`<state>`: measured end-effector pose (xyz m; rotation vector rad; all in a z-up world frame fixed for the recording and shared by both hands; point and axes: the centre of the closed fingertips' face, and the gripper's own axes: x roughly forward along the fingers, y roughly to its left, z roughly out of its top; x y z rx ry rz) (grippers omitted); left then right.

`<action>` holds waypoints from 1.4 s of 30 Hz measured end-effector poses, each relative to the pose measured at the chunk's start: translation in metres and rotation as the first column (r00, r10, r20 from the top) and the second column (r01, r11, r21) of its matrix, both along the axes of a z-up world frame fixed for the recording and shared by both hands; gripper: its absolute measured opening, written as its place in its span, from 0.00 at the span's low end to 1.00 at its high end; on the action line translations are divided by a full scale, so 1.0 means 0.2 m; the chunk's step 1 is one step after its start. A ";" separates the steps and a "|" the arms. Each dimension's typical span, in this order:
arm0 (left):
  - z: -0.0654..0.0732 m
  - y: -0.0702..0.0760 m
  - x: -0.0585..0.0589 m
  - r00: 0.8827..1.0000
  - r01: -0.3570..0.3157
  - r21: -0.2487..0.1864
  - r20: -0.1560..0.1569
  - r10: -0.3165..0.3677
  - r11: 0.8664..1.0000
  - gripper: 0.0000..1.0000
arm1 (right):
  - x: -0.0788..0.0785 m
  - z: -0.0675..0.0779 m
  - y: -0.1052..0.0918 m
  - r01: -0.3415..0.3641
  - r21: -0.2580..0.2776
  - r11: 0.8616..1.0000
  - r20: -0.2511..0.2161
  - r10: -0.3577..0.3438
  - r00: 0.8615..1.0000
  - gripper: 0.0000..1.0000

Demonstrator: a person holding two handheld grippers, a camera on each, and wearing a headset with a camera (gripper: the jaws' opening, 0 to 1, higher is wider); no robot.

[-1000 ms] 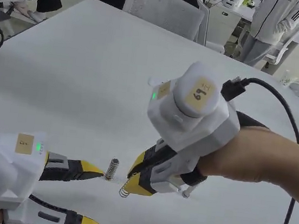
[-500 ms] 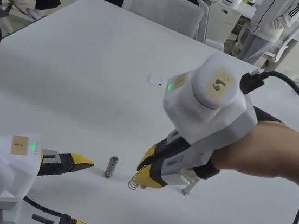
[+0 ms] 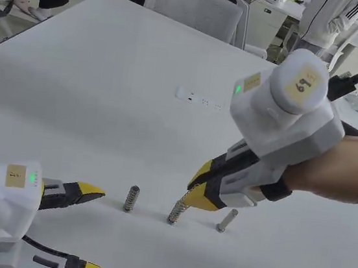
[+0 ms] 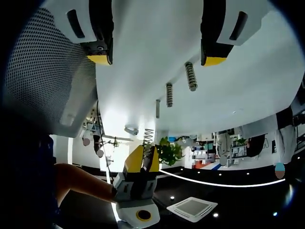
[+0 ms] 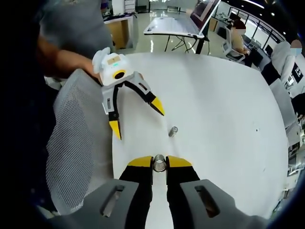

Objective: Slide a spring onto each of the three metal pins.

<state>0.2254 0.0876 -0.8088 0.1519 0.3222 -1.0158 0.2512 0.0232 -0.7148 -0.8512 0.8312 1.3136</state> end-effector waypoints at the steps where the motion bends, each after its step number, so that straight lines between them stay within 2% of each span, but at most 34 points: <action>1: 0.00 0.00 0.00 1.000 -0.004 0.002 0.002 0.004 1.000 0.72 | 0.02 0.01 -0.02 0.012 0.001 1.000 0.004 -0.012 1.000 0.07; 6: 0.00 0.00 0.01 1.000 -0.009 0.001 0.003 0.009 1.000 0.72 | 0.09 0.03 -0.12 0.068 -0.012 0.998 0.014 -0.067 0.998 0.07; 12: -0.01 0.01 0.02 1.000 -0.014 0.007 0.003 0.014 1.000 0.70 | 0.18 0.02 -0.23 0.126 -0.040 0.991 0.021 -0.125 0.992 0.07; 14: -0.01 0.02 0.02 1.000 -0.015 0.007 0.003 0.015 1.000 0.70 | 0.22 -0.01 -0.28 0.141 -0.070 0.988 0.033 -0.138 0.990 0.07; 24: 0.01 0.02 0.03 1.000 -0.018 0.011 0.006 0.018 1.000 0.70 | 0.30 -0.13 -0.43 0.188 -0.155 0.970 0.034 -0.185 0.982 0.07; 32: 0.02 0.02 0.03 1.000 -0.017 0.013 0.008 0.017 1.000 0.69 | 0.35 -0.23 -0.49 0.216 -0.173 0.961 0.017 -0.217 0.976 0.07; 42: 0.02 0.03 0.04 1.000 -0.019 0.017 0.008 0.019 1.000 0.69 | 0.36 -0.27 -0.48 0.235 -0.152 0.960 -0.003 -0.238 0.971 0.07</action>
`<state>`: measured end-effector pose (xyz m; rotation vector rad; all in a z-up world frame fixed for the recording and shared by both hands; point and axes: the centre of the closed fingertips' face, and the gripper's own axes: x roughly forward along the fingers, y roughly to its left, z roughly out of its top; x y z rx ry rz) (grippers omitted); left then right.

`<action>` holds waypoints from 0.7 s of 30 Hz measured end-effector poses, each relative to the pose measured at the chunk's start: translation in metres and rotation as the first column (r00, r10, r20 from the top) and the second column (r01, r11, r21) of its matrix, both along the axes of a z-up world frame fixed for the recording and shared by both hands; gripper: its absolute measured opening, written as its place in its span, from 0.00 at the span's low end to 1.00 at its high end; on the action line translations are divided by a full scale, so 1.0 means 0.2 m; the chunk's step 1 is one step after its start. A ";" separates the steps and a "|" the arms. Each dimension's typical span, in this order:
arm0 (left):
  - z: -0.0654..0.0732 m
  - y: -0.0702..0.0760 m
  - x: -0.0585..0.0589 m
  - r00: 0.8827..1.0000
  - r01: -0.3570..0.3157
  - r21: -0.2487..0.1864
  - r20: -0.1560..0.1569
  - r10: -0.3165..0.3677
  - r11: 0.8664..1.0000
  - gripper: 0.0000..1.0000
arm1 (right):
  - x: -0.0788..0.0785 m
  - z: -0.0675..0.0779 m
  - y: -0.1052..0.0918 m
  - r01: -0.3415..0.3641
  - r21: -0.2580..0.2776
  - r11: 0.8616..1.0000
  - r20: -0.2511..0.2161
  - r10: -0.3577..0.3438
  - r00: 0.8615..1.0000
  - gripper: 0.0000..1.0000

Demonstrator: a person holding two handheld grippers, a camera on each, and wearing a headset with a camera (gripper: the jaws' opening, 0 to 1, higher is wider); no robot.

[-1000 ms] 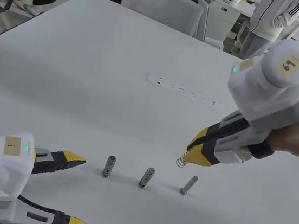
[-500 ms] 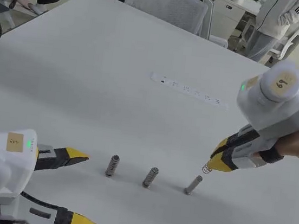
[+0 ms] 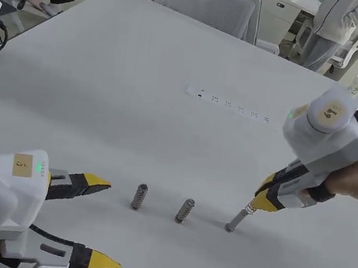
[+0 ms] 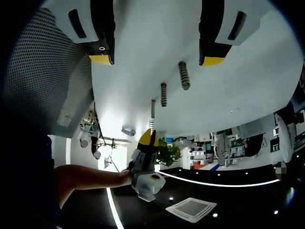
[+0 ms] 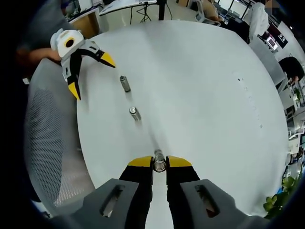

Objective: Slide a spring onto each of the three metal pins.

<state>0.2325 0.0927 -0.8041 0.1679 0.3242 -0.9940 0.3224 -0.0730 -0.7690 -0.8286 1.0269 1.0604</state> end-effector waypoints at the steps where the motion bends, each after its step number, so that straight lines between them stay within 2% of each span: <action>1: 0.00 0.00 0.00 1.000 0.000 0.003 0.002 0.000 1.000 0.68 | 0.00 -0.01 0.00 0.003 0.000 1.000 -0.005 -0.003 1.000 0.07; 11: 0.00 0.00 0.00 1.000 0.000 0.008 0.000 0.000 1.000 0.67 | 0.01 -0.04 -0.01 0.007 0.003 1.000 -0.002 -0.007 1.000 0.07; 21: 0.00 0.01 0.00 1.000 -0.001 0.011 0.000 0.001 1.000 0.66 | 0.00 -0.08 0.00 0.015 0.001 1.000 -0.023 -0.015 1.000 0.07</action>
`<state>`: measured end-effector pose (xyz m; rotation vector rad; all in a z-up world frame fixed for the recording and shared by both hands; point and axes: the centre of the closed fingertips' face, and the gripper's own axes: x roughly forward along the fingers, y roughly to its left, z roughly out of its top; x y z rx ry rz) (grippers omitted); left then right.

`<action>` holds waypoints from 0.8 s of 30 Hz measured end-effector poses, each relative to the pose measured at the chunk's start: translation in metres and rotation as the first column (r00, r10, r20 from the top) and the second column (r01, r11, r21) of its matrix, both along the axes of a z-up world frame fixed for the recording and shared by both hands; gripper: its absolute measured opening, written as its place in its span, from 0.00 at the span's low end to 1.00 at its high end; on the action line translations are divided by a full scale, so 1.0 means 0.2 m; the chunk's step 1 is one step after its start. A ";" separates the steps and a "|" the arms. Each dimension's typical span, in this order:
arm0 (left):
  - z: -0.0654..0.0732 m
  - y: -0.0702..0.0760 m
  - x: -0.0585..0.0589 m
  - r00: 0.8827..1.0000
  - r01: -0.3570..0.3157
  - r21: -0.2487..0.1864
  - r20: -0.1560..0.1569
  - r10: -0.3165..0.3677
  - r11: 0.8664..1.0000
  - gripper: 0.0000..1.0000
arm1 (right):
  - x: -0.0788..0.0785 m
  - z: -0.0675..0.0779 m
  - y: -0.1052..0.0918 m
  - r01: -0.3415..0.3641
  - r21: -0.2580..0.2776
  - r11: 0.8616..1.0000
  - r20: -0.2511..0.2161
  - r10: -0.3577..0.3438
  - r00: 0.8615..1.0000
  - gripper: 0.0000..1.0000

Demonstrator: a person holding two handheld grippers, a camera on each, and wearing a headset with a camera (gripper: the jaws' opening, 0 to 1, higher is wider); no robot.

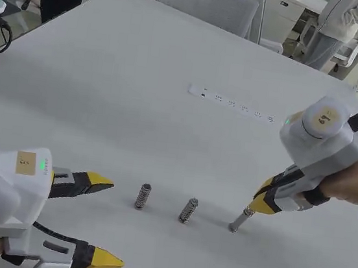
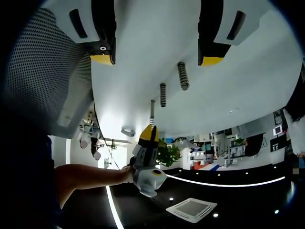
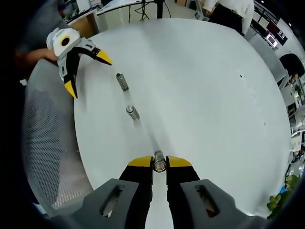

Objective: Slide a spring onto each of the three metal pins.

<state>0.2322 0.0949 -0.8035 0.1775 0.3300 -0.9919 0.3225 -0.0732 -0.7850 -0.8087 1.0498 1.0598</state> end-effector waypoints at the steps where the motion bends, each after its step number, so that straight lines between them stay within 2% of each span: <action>1: 0.00 0.00 0.00 1.000 0.000 0.001 0.002 0.000 1.000 0.66 | 0.00 -0.01 0.00 0.001 -0.001 1.000 0.000 -0.001 1.000 0.07; 12: 0.01 0.00 0.00 1.000 0.001 0.006 0.005 -0.001 1.000 0.66 | -0.03 -0.11 -0.01 0.008 -0.009 1.000 -0.030 -0.009 1.000 0.07; 24: 0.00 0.00 0.01 1.000 -0.001 0.008 0.003 0.001 1.000 0.66 | -0.04 -0.19 0.01 0.000 -0.009 1.000 -0.032 0.000 1.000 0.08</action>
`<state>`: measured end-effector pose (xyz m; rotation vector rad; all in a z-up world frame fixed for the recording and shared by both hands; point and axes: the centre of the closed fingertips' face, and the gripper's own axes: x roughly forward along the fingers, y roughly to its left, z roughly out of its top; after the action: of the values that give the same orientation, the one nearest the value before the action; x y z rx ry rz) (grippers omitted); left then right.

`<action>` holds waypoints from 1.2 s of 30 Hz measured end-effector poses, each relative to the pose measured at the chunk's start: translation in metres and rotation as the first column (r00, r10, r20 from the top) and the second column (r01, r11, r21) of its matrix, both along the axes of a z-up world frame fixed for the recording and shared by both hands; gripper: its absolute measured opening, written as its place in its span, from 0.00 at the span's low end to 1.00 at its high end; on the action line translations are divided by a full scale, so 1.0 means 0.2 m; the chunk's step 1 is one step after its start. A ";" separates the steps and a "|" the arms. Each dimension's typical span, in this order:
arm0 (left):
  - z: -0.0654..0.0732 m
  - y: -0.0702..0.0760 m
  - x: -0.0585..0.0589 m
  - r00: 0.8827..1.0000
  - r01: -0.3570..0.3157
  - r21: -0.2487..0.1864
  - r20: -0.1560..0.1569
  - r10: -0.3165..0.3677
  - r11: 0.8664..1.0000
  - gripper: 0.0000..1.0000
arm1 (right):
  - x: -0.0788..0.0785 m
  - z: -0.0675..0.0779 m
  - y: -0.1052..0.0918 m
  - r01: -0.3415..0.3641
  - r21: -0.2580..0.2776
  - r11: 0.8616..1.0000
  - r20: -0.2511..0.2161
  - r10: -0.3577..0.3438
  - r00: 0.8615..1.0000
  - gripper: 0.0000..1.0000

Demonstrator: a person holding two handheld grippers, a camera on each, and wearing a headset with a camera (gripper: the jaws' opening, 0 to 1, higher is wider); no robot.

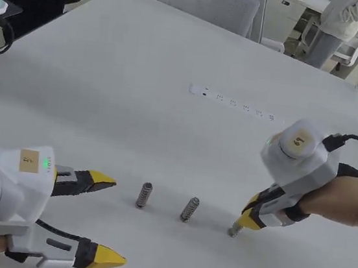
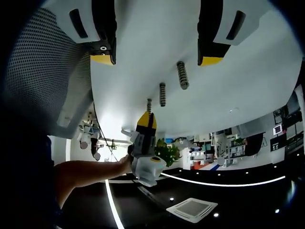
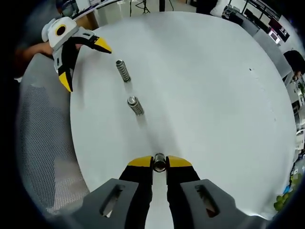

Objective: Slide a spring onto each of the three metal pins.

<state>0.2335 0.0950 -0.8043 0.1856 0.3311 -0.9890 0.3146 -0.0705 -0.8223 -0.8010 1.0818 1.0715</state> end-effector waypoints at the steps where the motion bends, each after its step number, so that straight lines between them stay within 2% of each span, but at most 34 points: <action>1: 0.00 0.00 0.00 1.000 0.000 -0.001 -0.002 0.000 1.000 0.66 | 0.00 0.00 0.00 -0.001 0.001 1.000 0.002 0.001 1.000 0.08; 18: 0.00 0.01 0.01 1.000 -0.005 0.002 -0.002 0.005 1.000 0.65 | 0.00 -0.06 0.00 -0.006 -0.005 1.000 0.006 0.006 1.000 0.08; 27: 0.01 -0.01 0.01 1.000 -0.002 0.002 -0.002 0.002 1.000 0.65 | 0.00 -0.05 0.01 -0.004 0.019 1.000 0.010 0.004 1.000 0.09; 36: 0.01 0.00 0.01 1.000 -0.001 0.006 -0.004 0.001 1.000 0.66 | -0.01 -0.03 0.02 0.008 0.060 0.998 0.019 -0.009 1.000 0.15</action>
<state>0.2346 0.0946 -0.8027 0.1895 0.3377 -0.9877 0.3126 -0.0665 -0.8279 -0.7564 1.0314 1.0820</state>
